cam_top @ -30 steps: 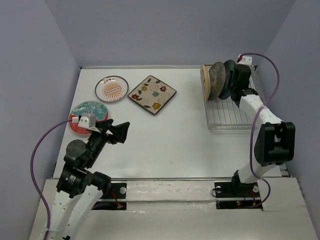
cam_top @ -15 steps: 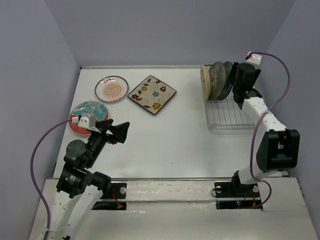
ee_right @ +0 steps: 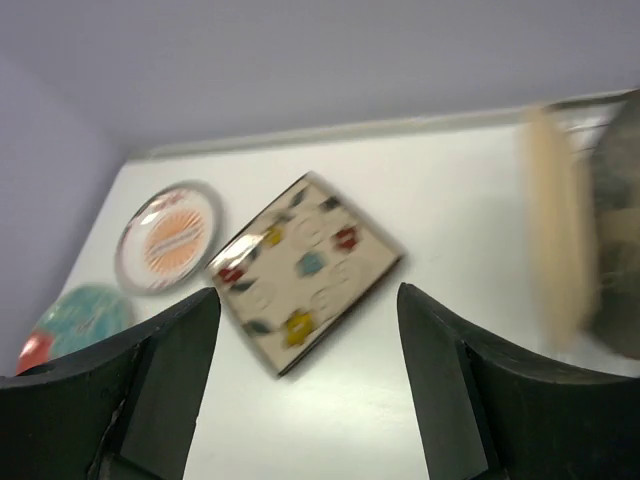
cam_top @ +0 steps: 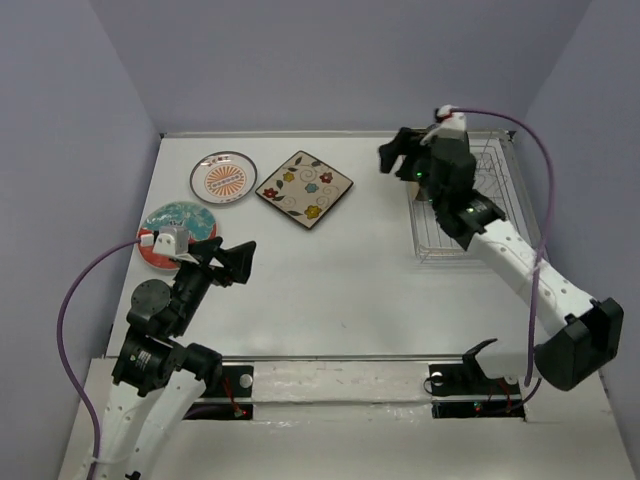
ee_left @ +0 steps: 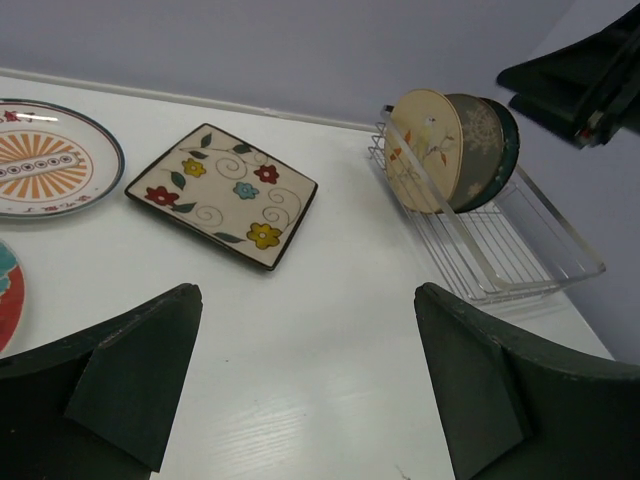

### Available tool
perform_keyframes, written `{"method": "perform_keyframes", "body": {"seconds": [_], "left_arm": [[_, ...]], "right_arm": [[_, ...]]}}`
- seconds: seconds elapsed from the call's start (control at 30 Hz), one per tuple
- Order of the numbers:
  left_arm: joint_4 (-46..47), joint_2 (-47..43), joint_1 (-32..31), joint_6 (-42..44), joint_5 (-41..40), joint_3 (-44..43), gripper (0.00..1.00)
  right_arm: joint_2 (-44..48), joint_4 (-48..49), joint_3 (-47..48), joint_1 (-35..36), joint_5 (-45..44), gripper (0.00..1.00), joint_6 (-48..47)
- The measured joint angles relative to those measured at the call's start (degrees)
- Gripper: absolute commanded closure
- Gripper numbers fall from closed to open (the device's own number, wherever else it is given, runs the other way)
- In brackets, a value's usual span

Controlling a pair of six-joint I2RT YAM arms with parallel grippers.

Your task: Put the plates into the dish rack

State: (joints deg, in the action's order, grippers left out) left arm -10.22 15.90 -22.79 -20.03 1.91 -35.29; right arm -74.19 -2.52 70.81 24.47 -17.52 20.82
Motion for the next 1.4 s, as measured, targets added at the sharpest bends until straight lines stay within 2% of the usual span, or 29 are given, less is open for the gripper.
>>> {"method": "perform_keyframes", "body": {"seconds": [0.1, 0.17, 0.33, 0.43, 0.67, 1.03, 1.17, 1.4], "left_arm": [[-0.37, 0.0, 0.0, 0.0, -2.14, -1.29, 0.01], [-0.33, -0.07, 0.0, 0.04, -3.39, -2.36, 0.01], [-0.35, -1.75, 0.0, 0.17, -7.76, -3.34, 0.01], [-0.48, -2.86, 0.0, 0.2, -10.05, -3.34, 0.01], [-0.81, -4.5, 0.0, 0.2, -13.64, -3.34, 0.01], [-0.98, -4.44, 1.79, -0.22, -14.19, -3.34, 0.01], [-1.31, -4.39, 2.34, -0.46, -14.21, -3.34, 0.01], [-1.36, -4.39, 3.78, -0.72, -14.01, -3.32, 0.01]], "right_arm": [[-6.99, 2.56, 0.81, 11.41, 5.22, 0.24, 4.5], [-13.38, 5.03, 1.49, 15.96, 7.93, 0.27, 7.48], [-32.52, 9.51, 6.08, 23.69, 13.6, 0.36, 15.37], [-43.76, 10.43, 12.15, 26.58, 17.05, 0.4, 20.46], [-63.6, 13.62, 30.51, 28.94, 25.88, 0.42, 31.36], [-82.51, 16.02, 54.75, 28.72, 31.91, 0.41, 51.82], [-86.84, 16.17, 61.05, 28.83, 31.91, 0.41, 57.33], [-91.69, 15.61, 67.87, 28.87, 30.8, 0.52, 63.54]]}}
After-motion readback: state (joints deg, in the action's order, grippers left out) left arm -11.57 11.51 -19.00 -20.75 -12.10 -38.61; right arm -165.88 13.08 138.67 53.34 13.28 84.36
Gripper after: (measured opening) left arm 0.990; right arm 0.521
